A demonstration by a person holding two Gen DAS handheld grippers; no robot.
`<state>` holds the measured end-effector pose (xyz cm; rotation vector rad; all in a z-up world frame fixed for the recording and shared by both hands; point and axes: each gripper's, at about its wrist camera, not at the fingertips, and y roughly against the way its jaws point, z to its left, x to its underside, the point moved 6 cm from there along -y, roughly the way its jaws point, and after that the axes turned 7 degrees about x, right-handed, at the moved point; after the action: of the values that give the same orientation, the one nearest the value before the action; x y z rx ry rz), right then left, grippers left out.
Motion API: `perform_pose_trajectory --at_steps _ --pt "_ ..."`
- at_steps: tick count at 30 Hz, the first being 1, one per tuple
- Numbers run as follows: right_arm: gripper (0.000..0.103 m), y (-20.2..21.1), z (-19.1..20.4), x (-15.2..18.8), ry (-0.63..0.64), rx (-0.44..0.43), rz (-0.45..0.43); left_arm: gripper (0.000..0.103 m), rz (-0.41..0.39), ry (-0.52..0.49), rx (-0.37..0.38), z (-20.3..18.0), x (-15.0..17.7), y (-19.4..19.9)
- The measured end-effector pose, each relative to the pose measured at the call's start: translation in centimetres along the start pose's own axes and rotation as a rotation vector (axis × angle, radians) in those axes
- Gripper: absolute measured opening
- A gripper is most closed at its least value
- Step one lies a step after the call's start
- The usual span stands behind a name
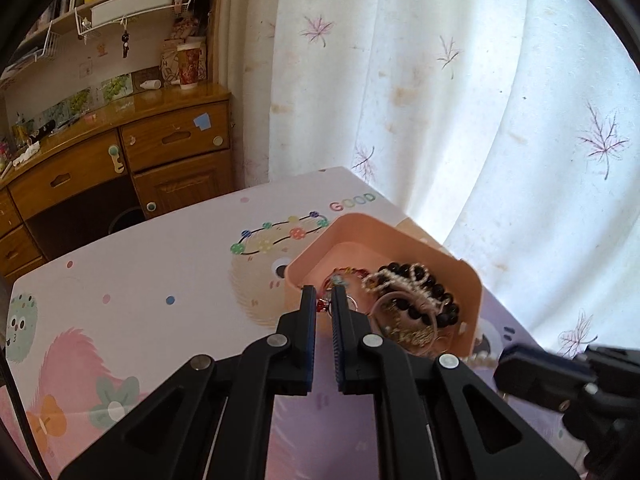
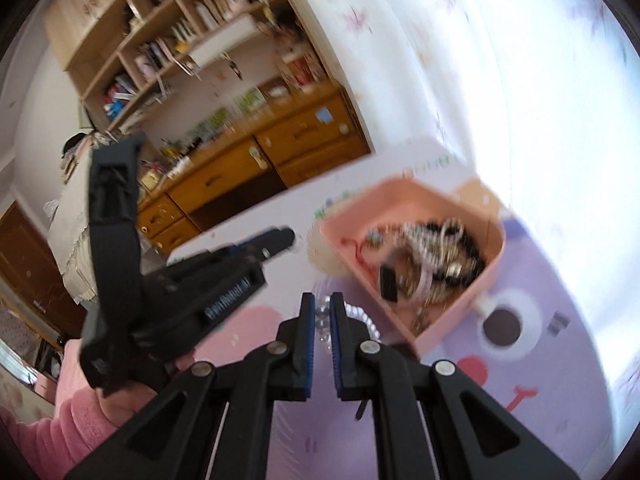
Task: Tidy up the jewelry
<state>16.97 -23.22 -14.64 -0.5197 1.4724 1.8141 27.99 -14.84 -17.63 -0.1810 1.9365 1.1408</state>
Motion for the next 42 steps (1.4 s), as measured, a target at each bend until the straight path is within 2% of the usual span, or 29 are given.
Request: perform_pose_trajectory --at_steps 5,10,12,13,14,16,18,20,23,25,27,32,34,37,42 --pt "0.007 1.5 -0.9 -2.2 0.100 0.033 -0.090 0.005 -0.022 0.008 0.017 -2.2 -0.7 -0.8" --pt "0.008 0.3 -2.8 -3.0 0.142 0.081 -0.129 0.007 -0.027 0.053 0.070 -4.0 -0.7 -3.0" --pt "0.009 -0.7 -3.8 -2.8 0.139 0.109 -0.096 0.033 -0.005 0.059 0.066 -4.5 -0.5 -3.9" --pt "0.008 -1.2 -4.5 -2.6 0.119 0.124 -0.074 0.057 0.008 0.064 0.044 -4.4 -0.4 -4.2" --pt "0.011 -1.3 -5.1 -2.5 0.094 0.137 -0.067 0.073 0.014 0.069 0.005 -4.2 -0.2 -4.3" --pt "0.014 -1.3 -6.3 -2.1 0.019 0.107 -0.043 0.075 0.005 0.074 -0.003 -3.8 0.1 -3.5" --pt "0.025 -1.1 -7.2 -1.3 -0.029 0.122 -0.022 0.077 0.015 0.084 -0.017 -3.3 0.6 -2.6" --pt "0.032 -0.5 -7.8 0.1 -0.069 0.147 -0.001 0.088 0.038 0.094 -0.039 -2.5 1.5 -1.6" --pt "0.037 0.7 -7.8 2.5 -0.096 0.185 0.045 0.089 0.110 0.125 -0.084 -1.1 4.3 0.5" --pt "0.047 2.1 -7.0 4.9 -0.100 0.220 0.094 0.089 0.172 0.155 -0.098 -0.4 6.6 1.9" --pt "0.065 3.6 -5.9 7.2 -0.092 0.252 0.135 0.089 0.245 0.191 -0.113 0.1 9.2 4.2" --pt "0.070 7.6 -1.9 12.5 -0.020 0.266 0.296 0.089 0.359 0.253 -0.145 0.1 14.6 12.0" --pt "0.074 9.6 0.1 14.4 0.019 0.247 0.368 0.089 0.376 0.267 -0.168 -0.4 15.8 15.2" --pt "0.081 12.4 2.5 16.1 0.089 0.232 0.427 0.089 0.393 0.301 -0.213 -0.8 17.2 19.9" --pt "0.086 15.3 5.2 15.7 0.168 0.194 0.484 0.089 0.342 0.366 -0.294 -2.0 16.8 25.7"
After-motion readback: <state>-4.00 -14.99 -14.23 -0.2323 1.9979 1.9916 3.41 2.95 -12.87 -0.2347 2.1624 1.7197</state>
